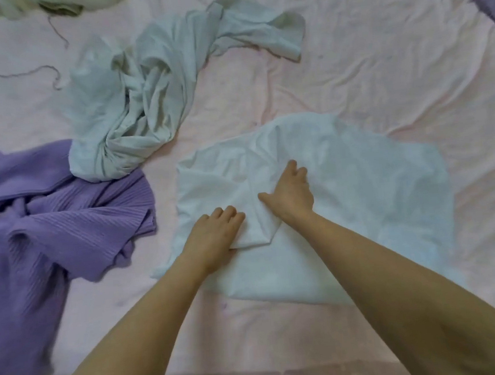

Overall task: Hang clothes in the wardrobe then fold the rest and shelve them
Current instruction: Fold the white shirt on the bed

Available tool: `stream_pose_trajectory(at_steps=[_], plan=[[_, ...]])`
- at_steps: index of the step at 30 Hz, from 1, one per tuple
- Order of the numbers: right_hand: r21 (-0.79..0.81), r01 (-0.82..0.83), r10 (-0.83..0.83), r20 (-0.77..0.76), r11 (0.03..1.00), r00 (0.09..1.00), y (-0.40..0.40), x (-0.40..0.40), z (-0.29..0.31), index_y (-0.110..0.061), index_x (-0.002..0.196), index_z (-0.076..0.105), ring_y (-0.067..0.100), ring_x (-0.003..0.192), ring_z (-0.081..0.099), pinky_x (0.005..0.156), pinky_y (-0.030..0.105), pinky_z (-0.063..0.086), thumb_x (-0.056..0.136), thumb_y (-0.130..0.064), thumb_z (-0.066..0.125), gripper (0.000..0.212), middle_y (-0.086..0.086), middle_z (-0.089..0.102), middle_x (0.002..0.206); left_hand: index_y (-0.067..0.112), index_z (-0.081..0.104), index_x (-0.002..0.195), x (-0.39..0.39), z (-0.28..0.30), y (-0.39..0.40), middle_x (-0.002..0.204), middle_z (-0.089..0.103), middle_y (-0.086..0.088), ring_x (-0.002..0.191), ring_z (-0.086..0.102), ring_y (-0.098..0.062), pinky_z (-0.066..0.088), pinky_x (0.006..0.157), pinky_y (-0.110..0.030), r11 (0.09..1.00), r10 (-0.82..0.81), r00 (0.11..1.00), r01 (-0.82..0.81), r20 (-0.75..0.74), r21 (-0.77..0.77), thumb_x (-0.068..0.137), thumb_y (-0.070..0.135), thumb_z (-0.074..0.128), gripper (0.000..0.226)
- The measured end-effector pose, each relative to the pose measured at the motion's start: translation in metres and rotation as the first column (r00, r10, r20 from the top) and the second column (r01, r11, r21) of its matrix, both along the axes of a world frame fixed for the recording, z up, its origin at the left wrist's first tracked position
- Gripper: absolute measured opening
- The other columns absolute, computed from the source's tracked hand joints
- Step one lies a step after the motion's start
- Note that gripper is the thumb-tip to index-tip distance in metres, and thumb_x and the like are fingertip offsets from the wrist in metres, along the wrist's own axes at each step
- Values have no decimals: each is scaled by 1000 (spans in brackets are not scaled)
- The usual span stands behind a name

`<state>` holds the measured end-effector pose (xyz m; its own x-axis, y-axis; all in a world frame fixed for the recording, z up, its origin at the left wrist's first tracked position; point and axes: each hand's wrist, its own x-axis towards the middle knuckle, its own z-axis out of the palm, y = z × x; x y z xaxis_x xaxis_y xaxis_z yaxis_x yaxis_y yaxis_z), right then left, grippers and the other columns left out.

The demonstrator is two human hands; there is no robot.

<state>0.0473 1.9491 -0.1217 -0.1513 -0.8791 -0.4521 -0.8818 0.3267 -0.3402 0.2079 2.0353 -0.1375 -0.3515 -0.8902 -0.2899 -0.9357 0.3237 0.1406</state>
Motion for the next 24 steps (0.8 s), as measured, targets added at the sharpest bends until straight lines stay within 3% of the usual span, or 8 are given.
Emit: stream_pose_trajectory(at_steps=[2, 4, 7, 10, 12, 16, 20, 24], plan=[[77, 203, -210, 98, 976, 973, -10, 12, -2, -2, 125, 43, 33, 110, 56, 86, 37, 48, 84, -21, 66, 51, 15, 49, 125, 18, 58, 109, 10, 2, -12, 110, 55, 0, 101, 55, -25, 41, 68, -34, 974, 224, 964, -215, -145, 74, 81, 17, 61, 29], [144, 226, -256, 245, 963, 935, -18, 25, 1, -3, 96, 59, 30, 84, 67, 78, 37, 54, 85, -12, 57, 14, 16, 65, 95, 15, 65, 99, 24, 3, -25, 107, 63, -6, 101, 58, -29, 45, 75, -34, 857, 507, 818, -445, -271, 260, 82, 7, 53, 22], [76, 211, -216, 568, 975, 794, -37, 66, 21, -15, 67, 40, 24, 60, 64, 69, 41, 55, 90, -8, 52, 27, 5, 53, 60, 3, 70, 95, 53, 6, -41, 107, 67, -19, 103, 59, -36, 43, 78, -33, 719, 694, 629, -584, -351, 376, 85, 1, 50, 22], [-2, 220, -137, 775, 976, 616, -67, 113, 47, -13, 78, 46, 19, 71, 64, 71, 30, 53, 93, -6, 53, 19, 5, 53, 77, -8, 65, 98, 75, 10, -46, 108, 65, -28, 104, 59, -41, 44, 81, -39, 595, 804, 496, -670, -329, 443, 95, 13, 49, 26], [-45, 213, -82, 830, 976, 552, -84, 139, 51, -11, 105, 49, 21, 96, 62, 84, 31, 54, 92, -9, 57, 15, 7, 56, 108, -6, 64, 92, 88, 4, -45, 104, 65, -29, 101, 60, -41, 45, 78, -40, 518, 854, 392, -701, -342, 491, 95, 17, 53, 26], [-261, 99, 75, 583, 960, 809, -70, 154, 38, -12, 126, 44, 18, 98, 56, 84, 29, 46, 95, -15, 49, 32, 2, 49, 131, 14, 45, 68, 102, -3, -32, 66, 54, -7, 67, 53, -26, 45, 67, -37, 363, 923, 168, -680, -347, 637, 92, 32, 61, 34], [-324, -163, 250, 246, 932, 937, -19, 144, 9, -10, 113, 54, 22, 94, 56, 75, 32, 44, 94, -11, 45, 21, 5, 55, 114, 18, 39, 63, 101, 4, 2, 57, 41, 4, 54, 40, -14, 32, 53, -29, 427, 904, 273, -594, -329, 682, 82, 39, 72, 44], [-229, -195, 252, 253, 954, 934, 34, 138, -7, -9, 111, 54, 25, 96, 56, 78, 34, 44, 95, -13, 44, 19, 7, 55, 109, 19, 37, 60, 112, 6, 51, 57, 35, 7, 54, 31, -10, 24, 53, -29, 591, 806, 438, -545, -398, 595, 76, 38, 76, 46]])
